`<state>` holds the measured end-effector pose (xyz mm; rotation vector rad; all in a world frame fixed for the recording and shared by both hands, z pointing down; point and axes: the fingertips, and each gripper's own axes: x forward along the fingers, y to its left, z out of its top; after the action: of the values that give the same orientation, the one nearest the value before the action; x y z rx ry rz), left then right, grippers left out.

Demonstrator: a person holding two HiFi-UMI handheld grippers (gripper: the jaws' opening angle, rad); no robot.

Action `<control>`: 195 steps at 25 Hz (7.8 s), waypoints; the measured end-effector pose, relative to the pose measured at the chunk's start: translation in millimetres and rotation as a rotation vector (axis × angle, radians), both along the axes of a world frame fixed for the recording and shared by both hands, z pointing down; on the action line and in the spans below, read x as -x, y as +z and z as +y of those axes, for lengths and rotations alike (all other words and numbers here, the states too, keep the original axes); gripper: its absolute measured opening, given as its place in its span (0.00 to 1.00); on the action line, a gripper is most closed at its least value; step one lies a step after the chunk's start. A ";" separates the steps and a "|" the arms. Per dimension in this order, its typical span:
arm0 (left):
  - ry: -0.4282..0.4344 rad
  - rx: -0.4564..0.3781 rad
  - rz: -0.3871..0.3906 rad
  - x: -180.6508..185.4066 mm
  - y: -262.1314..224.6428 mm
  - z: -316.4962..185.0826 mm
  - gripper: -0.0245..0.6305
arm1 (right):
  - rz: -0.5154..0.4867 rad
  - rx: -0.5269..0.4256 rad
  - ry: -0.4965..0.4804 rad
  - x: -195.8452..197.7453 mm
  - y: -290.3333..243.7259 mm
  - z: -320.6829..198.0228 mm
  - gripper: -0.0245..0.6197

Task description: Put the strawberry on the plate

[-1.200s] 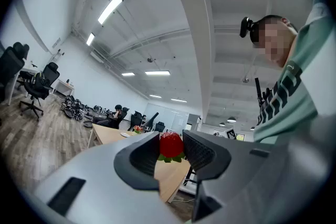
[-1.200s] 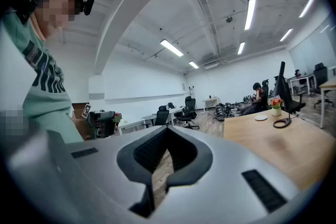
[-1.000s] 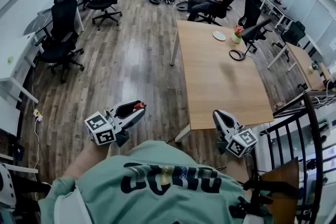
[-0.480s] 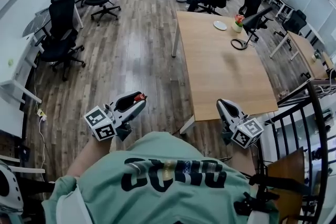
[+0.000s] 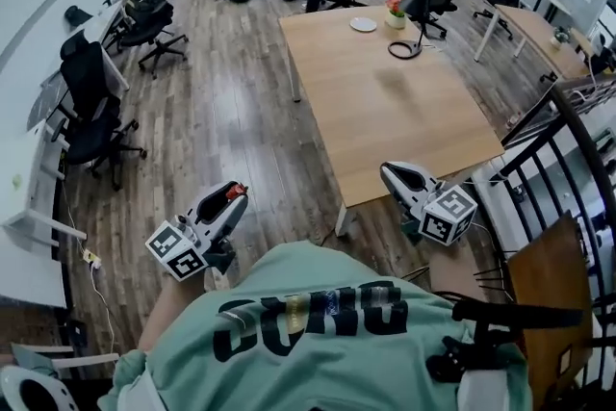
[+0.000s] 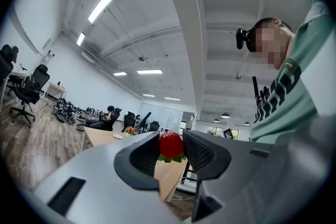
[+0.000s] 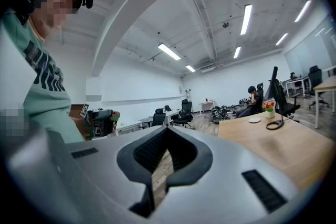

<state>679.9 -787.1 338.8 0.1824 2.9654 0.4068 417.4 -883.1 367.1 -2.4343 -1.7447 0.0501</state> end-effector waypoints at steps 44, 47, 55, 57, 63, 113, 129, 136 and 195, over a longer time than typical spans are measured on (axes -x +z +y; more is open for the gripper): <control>-0.050 -0.057 -0.031 -45.5 18.1 125.6 0.25 | 0.002 -0.102 -0.060 -33.4 12.8 142.1 0.05; -0.126 -0.046 -0.035 -112.3 13.6 186.9 0.25 | -0.024 -0.085 -0.088 -79.6 -0.9 213.6 0.05; -0.237 -0.052 -0.057 -188.9 22.4 278.2 0.25 | -0.037 -0.128 -0.164 -140.1 10.1 308.8 0.05; -0.233 -0.062 -0.064 -187.4 26.2 289.9 0.25 | -0.031 -0.127 -0.167 -140.5 8.9 328.3 0.05; -0.268 -0.084 -0.031 -170.8 41.9 335.6 0.25 | -0.018 -0.121 -0.237 -130.9 18.4 402.8 0.05; -0.027 -0.139 -0.007 59.1 54.6 1044.5 0.25 | 0.006 -0.169 -0.079 77.1 32.7 1059.2 0.05; -0.050 -0.066 0.003 288.3 6.1 1248.7 0.25 | 0.068 -0.118 -0.176 288.4 23.2 1281.3 0.05; 0.115 -0.104 -0.005 369.2 30.8 1344.4 0.25 | 0.120 -0.140 0.063 374.4 41.8 1319.9 0.05; 1.565 -0.056 0.095 1234.1 31.1 1531.5 0.25 | 0.200 -0.079 1.461 882.0 60.1 1351.3 0.05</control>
<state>-554.2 744.4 369.9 -2.1479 2.4672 0.5603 -464.6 468.2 427.2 -0.6072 -2.8065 0.3321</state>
